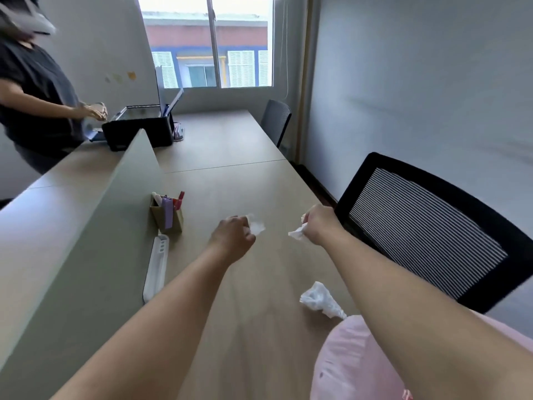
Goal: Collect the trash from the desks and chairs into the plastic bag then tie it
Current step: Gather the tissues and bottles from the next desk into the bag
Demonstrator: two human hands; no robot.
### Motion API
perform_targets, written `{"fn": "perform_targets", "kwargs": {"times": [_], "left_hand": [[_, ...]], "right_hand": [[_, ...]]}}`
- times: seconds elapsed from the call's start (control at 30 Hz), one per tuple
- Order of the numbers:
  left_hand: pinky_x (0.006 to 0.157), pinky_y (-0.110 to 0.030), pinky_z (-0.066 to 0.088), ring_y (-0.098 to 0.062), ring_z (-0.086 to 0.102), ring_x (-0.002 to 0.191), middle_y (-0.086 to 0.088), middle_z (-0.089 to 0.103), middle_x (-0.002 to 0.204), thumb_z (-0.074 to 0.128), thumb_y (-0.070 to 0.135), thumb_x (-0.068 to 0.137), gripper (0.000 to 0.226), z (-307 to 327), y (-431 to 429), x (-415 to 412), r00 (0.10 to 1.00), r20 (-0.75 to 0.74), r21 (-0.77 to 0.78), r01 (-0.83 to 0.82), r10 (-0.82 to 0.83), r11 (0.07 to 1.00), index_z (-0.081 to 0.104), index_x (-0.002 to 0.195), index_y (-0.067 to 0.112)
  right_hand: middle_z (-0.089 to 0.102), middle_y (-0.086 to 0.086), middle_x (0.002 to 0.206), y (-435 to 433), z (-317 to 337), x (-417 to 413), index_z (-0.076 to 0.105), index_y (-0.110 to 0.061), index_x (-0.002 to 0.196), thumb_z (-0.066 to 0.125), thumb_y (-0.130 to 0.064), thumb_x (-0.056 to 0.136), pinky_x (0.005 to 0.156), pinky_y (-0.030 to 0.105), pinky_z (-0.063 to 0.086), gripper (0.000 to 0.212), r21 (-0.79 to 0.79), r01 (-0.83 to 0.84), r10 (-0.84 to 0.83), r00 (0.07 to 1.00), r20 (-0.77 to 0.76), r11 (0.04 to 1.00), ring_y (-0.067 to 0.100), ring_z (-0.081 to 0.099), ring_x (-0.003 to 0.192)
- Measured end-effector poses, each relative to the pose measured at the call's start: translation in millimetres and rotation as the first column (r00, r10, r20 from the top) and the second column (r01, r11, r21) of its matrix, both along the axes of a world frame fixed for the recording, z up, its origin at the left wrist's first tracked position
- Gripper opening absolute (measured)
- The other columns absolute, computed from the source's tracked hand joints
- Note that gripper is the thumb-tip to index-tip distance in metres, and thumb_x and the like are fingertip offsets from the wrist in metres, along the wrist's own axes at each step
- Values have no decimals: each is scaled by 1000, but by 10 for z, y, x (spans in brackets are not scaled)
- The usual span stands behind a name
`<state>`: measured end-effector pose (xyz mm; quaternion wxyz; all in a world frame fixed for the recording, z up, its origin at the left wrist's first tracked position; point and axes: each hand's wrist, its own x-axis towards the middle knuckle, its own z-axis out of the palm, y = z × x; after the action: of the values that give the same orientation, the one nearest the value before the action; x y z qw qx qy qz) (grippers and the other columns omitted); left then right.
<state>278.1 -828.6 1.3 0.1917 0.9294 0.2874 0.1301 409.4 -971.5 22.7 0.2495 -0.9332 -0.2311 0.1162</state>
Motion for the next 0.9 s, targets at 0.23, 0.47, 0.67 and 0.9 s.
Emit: {"fn": "perform_targets", "kwargs": {"times": [0.23,0.47,0.67,0.9], "left_hand": [[76,-28,42,-30,56,107,-9,59,116,49,13,82,22,-83,-711,-312,998,-8,-7,57,-57,998,63,97,5],[86,-28,42,-27,53,116,-6,55,131,48,16,84,33,-703,-659,-459,984,-166,-70,49,-60,996,60,114,7],[84,-28,43,-27,55,112,-5,59,125,49,17,84,29,-1119,-457,-453,971,-218,-114,71,-95,991,61,109,9],[78,-29,43,-27,58,104,-7,64,110,50,20,85,20,-1242,-346,-447,963,-246,-127,82,-111,989,63,97,9]], "right_hand": [[63,10,119,-626,-182,-443,62,-8,115,56,-8,87,78,26,47,29,-167,41,-45,999,-17,985,26,62,107],[58,8,126,-567,-634,-549,55,-5,123,59,-15,88,82,25,46,37,-294,110,-154,979,-132,949,25,59,114],[37,16,142,-293,-1403,-427,44,-8,135,57,-33,84,102,48,40,58,-377,164,-244,954,-175,911,39,40,129],[49,1,61,-258,-1338,-484,42,-10,63,69,-11,79,56,21,40,31,-367,93,-182,959,-216,926,22,53,72]]}}
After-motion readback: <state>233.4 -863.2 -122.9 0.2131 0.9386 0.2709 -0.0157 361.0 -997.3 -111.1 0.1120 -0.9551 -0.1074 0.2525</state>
